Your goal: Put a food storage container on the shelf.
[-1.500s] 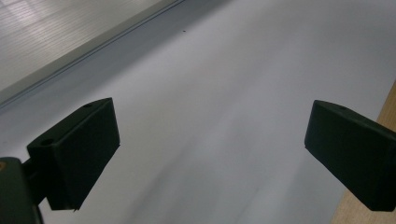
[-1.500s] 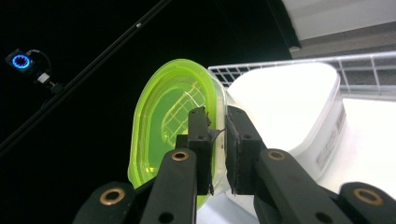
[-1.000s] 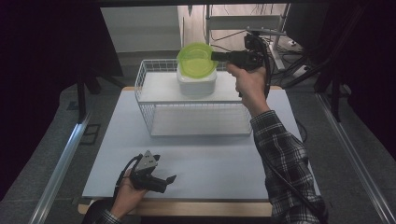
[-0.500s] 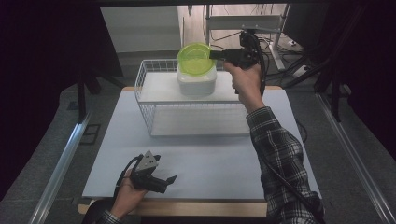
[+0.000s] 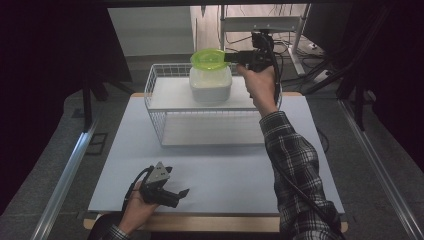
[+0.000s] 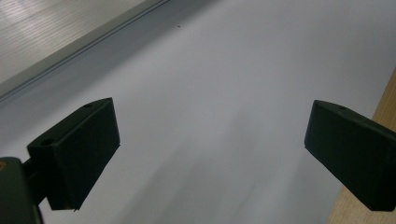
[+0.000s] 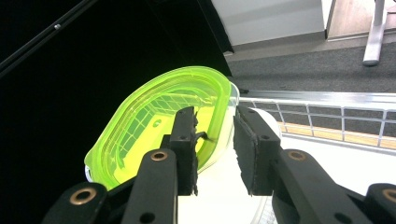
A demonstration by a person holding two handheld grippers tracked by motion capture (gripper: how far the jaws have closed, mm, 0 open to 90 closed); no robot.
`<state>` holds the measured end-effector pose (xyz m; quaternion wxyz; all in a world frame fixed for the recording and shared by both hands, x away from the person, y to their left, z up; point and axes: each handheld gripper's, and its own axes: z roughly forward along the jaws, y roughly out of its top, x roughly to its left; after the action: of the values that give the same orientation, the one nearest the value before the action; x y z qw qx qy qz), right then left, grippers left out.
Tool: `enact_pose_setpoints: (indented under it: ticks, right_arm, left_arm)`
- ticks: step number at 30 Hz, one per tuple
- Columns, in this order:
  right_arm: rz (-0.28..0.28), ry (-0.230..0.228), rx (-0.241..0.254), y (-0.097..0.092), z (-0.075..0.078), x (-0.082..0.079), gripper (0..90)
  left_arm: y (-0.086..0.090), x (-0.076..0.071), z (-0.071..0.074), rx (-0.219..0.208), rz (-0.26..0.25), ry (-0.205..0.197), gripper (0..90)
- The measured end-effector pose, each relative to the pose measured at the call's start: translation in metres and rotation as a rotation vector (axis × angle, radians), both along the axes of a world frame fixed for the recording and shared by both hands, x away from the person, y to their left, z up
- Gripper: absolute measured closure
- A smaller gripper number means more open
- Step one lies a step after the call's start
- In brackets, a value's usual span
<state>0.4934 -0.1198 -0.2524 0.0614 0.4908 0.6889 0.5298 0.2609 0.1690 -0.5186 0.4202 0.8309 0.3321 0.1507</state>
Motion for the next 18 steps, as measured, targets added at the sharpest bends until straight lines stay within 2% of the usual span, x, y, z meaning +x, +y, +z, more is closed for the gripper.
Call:
enact_pose_setpoints:
  ticks: [2, 4, 8, 9, 14, 18]
  right_arm:
    - [0.006, -0.008, -0.002, 0.0, 0.0, 0.0, 62.4]
    - [0.016, -0.04, -0.015, 0.0, 0.0, -0.002, 46.6]
    - [0.048, -0.086, -0.029, -0.001, -0.001, -0.004, 23.4]
    - [0.056, -0.097, -0.037, -0.001, -0.001, -0.005, 19.9]
    - [0.108, -0.173, -0.1, -0.002, -0.008, -0.017, 10.3]
    - [0.141, -0.212, -0.143, -0.002, -0.015, -0.025, 7.6]
  left_arm:
    - [0.0, 0.0, 0.0, 0.001, 0.0, -0.001, 3.1]
    - [0.0, 0.0, 0.0, 0.001, -0.001, -0.001, 3.1]
    - [0.0, 0.0, 0.0, 0.002, -0.001, -0.001, 3.1]
    - [0.0, 0.0, 0.0, 0.001, 0.0, -0.001, 3.1]
    - [0.0, 0.0, 0.0, 0.003, 0.0, -0.002, 3.1]
    - [-0.001, 0.0, 0.0, 0.005, 0.0, -0.002, 3.1]
